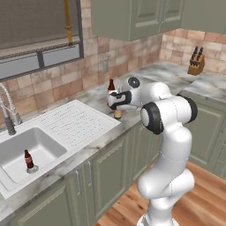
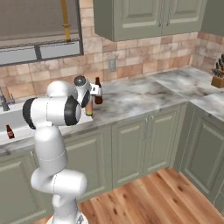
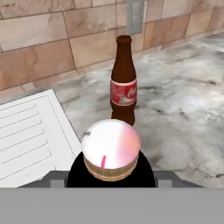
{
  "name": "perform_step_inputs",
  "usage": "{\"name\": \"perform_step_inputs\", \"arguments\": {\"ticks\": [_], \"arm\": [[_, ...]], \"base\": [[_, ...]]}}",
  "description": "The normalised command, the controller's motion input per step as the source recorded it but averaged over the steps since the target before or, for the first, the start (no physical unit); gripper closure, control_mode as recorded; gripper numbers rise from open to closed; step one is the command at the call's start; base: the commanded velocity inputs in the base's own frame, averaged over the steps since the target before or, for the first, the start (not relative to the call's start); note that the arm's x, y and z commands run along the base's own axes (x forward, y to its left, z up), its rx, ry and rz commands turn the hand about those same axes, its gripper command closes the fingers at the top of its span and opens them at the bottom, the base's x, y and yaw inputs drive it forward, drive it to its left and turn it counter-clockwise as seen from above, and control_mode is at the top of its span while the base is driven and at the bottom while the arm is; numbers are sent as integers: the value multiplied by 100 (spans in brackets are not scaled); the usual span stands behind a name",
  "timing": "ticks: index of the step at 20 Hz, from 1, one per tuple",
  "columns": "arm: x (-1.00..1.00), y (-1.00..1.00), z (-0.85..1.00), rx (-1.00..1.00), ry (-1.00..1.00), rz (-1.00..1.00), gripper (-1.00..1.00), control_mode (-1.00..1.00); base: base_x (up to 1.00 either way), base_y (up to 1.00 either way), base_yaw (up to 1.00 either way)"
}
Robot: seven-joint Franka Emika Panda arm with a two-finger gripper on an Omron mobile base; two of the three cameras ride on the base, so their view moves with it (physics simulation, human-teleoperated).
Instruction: Place the large bottle from the dining counter next to the other large bottle outside the sink, and place the small bottle from the dining counter next to the other small bottle inside the sink.
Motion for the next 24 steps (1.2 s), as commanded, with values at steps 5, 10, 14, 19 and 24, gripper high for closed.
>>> {"name": "perform_step_inputs", "arguments": {"ticks": [5,10,14,19,24], "arm": [[0,0,0,0,0,0,100,100],[0,0,0,0,0,0,100,100],[0,0,0,0,0,0,100,100],[0,0,0,0,0,0,100,100],[2,0,-2,0,0,0,100,-100]], "base": [[28,-33,0],[19,-11,0],[30,0,0],[29,0,0],[13,0,0]]}}
